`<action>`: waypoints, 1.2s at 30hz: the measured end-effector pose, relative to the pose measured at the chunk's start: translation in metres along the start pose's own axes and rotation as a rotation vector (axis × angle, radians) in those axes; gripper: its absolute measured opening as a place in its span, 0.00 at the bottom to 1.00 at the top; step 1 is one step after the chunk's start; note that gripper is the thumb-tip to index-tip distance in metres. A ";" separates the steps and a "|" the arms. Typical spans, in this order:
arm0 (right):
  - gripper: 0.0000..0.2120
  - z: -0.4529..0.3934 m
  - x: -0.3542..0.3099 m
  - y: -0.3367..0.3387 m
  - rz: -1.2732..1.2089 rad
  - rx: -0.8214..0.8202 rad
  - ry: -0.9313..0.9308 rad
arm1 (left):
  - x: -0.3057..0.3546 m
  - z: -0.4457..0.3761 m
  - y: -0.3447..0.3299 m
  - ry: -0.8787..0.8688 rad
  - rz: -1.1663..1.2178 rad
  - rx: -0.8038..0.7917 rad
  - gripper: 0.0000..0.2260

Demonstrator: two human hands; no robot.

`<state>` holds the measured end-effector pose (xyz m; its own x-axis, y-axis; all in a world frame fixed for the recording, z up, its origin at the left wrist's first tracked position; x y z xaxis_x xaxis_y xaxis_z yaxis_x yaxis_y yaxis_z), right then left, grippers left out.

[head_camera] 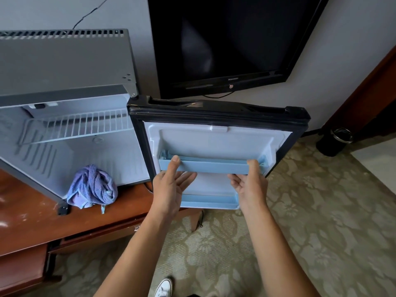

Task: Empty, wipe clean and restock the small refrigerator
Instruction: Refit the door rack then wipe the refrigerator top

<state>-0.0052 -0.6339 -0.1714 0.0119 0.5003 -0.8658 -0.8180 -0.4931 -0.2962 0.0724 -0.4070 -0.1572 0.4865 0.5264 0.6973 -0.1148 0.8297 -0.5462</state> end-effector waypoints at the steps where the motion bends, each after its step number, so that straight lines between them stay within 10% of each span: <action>1: 0.12 0.001 -0.002 -0.002 -0.009 -0.016 0.000 | 0.001 0.000 -0.002 0.002 -0.004 -0.016 0.17; 9: 0.32 0.020 0.004 0.000 0.102 -0.130 -0.048 | -0.002 0.006 -0.002 0.044 -0.146 -0.060 0.22; 13: 0.24 0.042 -0.017 0.016 0.354 -0.097 0.199 | 0.006 0.027 0.003 0.015 -0.477 0.008 0.23; 17: 0.11 0.084 -0.090 0.001 0.705 -0.019 0.953 | 0.054 0.070 -0.013 -0.679 -1.242 0.303 0.14; 20: 0.12 0.097 -0.106 -0.054 1.103 -0.317 1.354 | 0.063 0.083 -0.060 -1.187 -1.546 0.159 0.06; 24: 0.17 0.068 -0.069 -0.087 1.714 -0.605 1.207 | 0.037 0.047 -0.085 -1.078 -1.984 -0.038 0.23; 36: 0.08 0.061 -0.066 -0.080 1.558 -0.609 1.202 | 0.037 0.039 -0.092 -1.042 -2.055 0.113 0.05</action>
<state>0.0240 -0.5845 -0.0657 0.1424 -0.9756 -0.1672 -0.2592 -0.1998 0.9449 0.0673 -0.4567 -0.0629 -0.4711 -0.8813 0.0373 -0.2726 0.1857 0.9440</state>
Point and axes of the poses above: each hand's wrist, its own z-axis away from the middle knuckle, its own y-axis out of the back of the hand, x = y × z, the point moved 9 cm from there along -z, towards the middle knuckle, and after that the axes turned 7 degrees about y, right-handed, at the moved point
